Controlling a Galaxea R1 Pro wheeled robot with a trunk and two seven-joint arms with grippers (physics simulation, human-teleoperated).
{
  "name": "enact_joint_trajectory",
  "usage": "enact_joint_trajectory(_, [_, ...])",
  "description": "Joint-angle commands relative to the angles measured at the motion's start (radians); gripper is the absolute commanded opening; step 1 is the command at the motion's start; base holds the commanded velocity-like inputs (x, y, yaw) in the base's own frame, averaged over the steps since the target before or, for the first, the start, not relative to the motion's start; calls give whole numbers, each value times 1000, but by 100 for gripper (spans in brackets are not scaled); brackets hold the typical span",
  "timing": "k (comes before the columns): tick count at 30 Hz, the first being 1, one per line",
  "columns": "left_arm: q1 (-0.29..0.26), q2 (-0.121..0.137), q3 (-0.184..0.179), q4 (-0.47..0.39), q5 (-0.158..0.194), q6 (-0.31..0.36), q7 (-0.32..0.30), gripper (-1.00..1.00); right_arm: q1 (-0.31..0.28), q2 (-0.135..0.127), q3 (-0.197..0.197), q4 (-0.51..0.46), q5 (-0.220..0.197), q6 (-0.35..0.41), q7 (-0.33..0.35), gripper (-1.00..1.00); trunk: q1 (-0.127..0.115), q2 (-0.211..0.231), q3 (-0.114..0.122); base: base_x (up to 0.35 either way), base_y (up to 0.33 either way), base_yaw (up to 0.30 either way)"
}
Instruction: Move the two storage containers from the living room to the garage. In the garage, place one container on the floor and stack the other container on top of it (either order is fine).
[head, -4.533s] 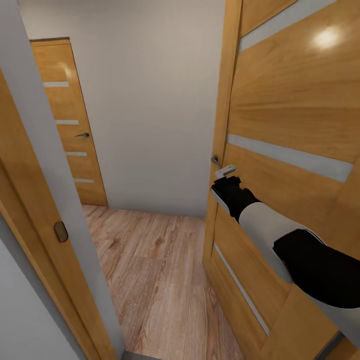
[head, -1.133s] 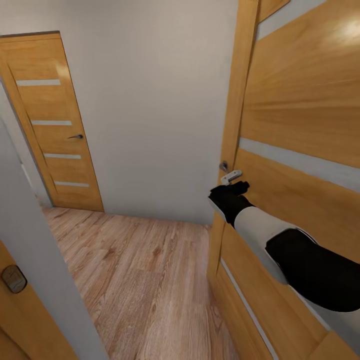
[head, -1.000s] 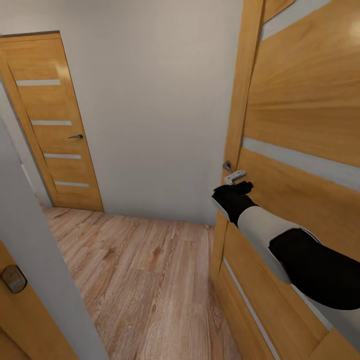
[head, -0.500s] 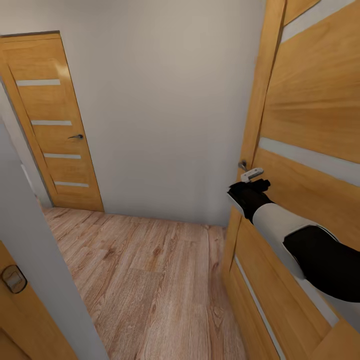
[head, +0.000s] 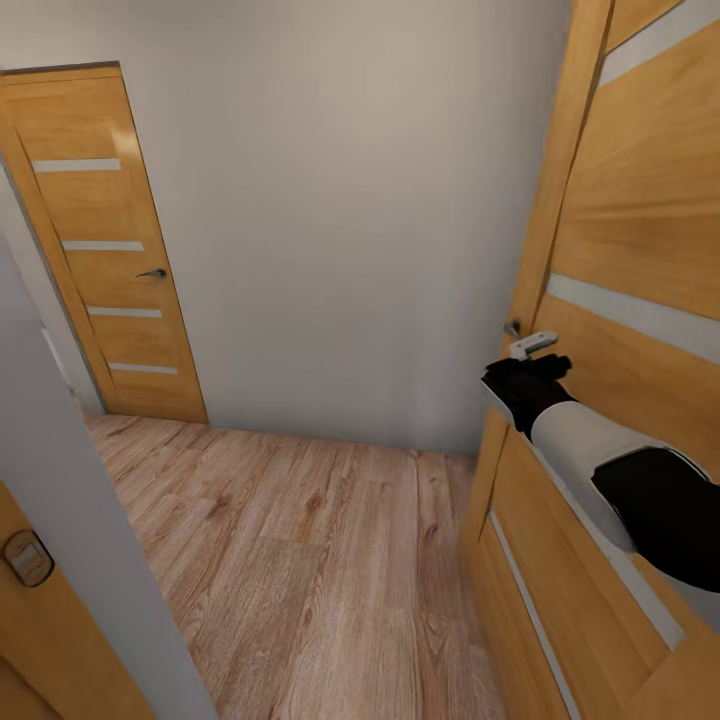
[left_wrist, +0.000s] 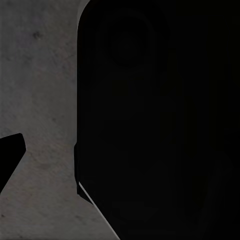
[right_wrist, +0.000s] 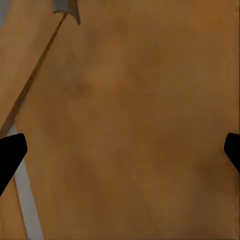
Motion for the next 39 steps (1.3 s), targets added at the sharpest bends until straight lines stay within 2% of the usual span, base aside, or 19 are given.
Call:
enact_joint_trajectory(1, [0, 0, 0, -1, 8, 0, 0, 100, -2, -63, 19, -2, 20, 22, -5, 100, 0, -1, -1, 0, 0, 0])
enact_joint_trajectory(15, [0, 0, 0, -1, 8, 0, 0, 100, -12, -115, 19, -2, 20, 22, -3, 100, 0, -1, -1, 0, 0, 0])
enact_joint_trajectory(32, [0, 0, 1, -1, 9, 0, 0, 100, -14, -119, 17, -2, 19, 22, -3, 100, 0, -1, -1, 0, 0, 0])
enact_joint_trajectory(36, [0, 0, 1, -1, 9, 0, 0, 100, -14, -110, 16, -3, 19, 22, -4, 100, 0, -1, -1, 0, 0, 0])
enact_joint_trajectory(38, [0, 0, 1, -1, 9, 0, 0, 100, -14, -84, 15, -6, 20, 30, -5, 100, 0, -1, -1, 0, 0, 0])
enact_joint_trajectory(39, [0, 0, 1, -1, 9, 0, 0, 100, -14, -53, 14, -7, 20, 33, -7, 100, 0, -1, -1, 0, 0, 0])
